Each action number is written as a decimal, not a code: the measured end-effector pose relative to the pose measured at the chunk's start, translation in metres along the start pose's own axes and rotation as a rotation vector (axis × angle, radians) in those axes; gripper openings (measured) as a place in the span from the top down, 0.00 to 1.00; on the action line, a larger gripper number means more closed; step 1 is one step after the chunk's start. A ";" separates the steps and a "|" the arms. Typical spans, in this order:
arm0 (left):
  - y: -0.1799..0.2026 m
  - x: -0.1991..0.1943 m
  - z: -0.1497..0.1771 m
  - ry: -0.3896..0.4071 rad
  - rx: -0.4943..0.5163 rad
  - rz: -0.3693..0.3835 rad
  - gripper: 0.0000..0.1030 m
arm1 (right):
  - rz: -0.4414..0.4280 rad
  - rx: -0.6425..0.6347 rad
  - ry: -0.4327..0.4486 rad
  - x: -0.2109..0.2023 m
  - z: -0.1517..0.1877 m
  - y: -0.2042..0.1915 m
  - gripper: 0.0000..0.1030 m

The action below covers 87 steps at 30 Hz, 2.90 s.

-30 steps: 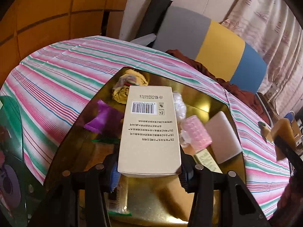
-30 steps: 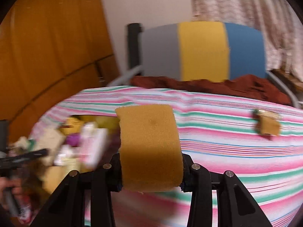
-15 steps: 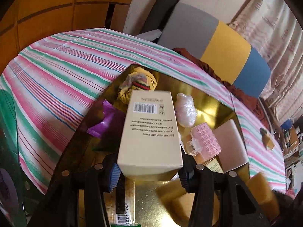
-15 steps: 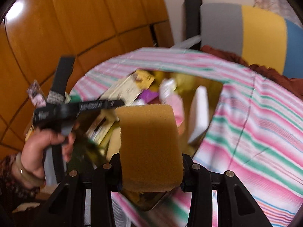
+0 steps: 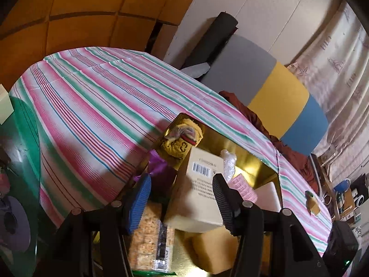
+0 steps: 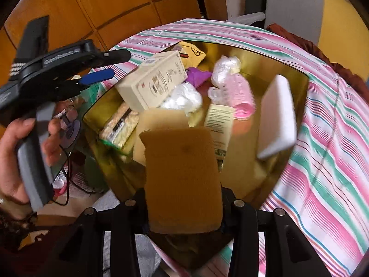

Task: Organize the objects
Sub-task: 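Carry the white box and tan sponge over the gold tray with both tools, then open both tools to drop the box and sponge into the tray, then move both tools back toward the last sponge and snack bar on the cloth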

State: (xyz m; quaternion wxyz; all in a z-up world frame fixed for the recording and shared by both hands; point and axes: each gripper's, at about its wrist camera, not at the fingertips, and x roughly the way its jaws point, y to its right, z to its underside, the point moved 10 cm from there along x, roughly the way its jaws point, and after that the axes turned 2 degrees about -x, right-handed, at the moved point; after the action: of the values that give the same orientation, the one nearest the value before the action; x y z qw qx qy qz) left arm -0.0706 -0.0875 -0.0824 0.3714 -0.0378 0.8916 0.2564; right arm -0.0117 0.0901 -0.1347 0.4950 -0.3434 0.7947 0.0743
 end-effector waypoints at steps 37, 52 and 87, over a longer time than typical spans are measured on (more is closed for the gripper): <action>0.095 -0.012 0.029 -0.010 0.162 0.112 0.49 | 0.170 0.201 0.284 -0.092 -0.004 0.099 0.58; 0.241 -0.005 0.118 -0.148 0.430 0.292 0.49 | 0.464 0.445 0.228 -0.126 0.066 0.262 0.49; 0.307 0.056 0.167 -0.260 0.499 0.240 0.49 | 0.448 0.516 0.435 -0.165 0.046 0.434 0.15</action>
State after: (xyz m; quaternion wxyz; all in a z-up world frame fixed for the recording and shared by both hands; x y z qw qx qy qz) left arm -0.0831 0.2656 -0.0880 0.4474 0.1932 0.8701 0.0740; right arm -0.2009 0.5158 -0.1159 0.3568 -0.0339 0.9287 -0.0957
